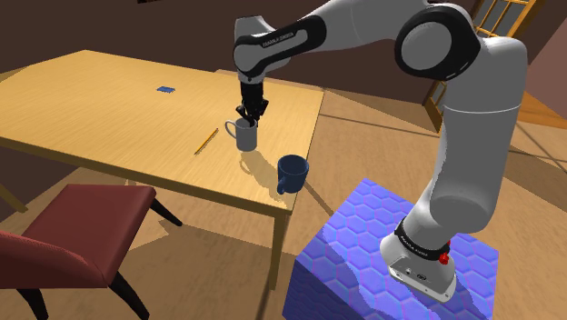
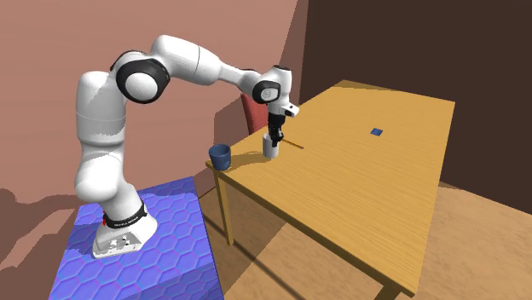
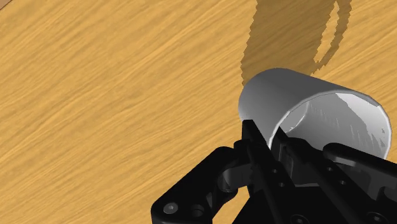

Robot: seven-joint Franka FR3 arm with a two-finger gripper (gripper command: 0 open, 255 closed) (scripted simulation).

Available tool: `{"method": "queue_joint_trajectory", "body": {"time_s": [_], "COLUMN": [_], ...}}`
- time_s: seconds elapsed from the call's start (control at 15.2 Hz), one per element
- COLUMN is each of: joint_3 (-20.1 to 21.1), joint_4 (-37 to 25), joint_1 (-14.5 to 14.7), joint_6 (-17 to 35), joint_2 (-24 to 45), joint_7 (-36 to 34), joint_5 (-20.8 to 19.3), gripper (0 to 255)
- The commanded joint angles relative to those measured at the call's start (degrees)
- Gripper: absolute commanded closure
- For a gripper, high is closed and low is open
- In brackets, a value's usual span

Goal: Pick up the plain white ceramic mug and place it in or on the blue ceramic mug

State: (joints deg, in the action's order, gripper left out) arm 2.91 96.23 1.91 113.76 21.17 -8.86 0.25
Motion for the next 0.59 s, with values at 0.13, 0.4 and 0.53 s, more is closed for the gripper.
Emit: {"method": "queue_joint_trajectory", "body": {"time_s": [0.13, 0.4, 0.53], "joint_3": [-0.01, 0.01, 0.02], "joint_4": [-1.88, -3.87, -4.96], "joint_1": [-0.07, -0.07, -0.07], "joint_6": [-2.78, -5.54, -6.95], "joint_2": [-0.89, -1.66, -1.98], "joint_7": [0.06, 0.04, 0.03], "joint_5": [0.04, 0.07, 0.08], "gripper": [255, 255, 255]}}
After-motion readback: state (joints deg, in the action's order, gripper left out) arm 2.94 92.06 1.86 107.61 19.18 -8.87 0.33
